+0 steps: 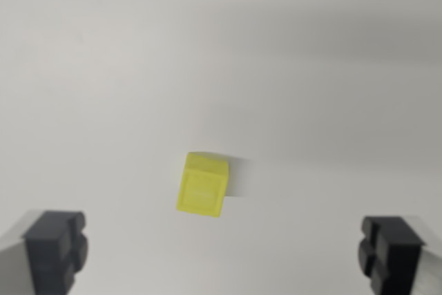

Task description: Pick yellow cube

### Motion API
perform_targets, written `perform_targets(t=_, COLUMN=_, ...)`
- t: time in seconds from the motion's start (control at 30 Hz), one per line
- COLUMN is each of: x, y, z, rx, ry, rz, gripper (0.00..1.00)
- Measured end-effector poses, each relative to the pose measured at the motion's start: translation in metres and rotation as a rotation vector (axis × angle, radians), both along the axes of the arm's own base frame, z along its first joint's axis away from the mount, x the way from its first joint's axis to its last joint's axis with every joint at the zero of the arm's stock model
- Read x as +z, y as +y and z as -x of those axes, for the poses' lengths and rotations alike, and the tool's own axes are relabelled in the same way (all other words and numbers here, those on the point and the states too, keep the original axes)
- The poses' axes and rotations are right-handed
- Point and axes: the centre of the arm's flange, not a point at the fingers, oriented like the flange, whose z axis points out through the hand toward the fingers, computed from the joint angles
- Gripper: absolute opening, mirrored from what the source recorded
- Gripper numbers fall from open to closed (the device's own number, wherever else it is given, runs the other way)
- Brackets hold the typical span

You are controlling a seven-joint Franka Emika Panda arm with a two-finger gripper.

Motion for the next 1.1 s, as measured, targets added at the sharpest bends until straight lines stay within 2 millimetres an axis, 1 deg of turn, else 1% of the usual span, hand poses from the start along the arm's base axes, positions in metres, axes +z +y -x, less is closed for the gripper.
perform_targets(t=0.27, x=-0.003, y=0.0, z=0.002, rx=-0.006, ry=0.001, rz=0.0, gripper=1.0)
perform_targets(t=1.1, x=-0.044, y=0.003, z=0.022, rx=-0.043, ry=0.0, rz=-0.003, gripper=1.0)
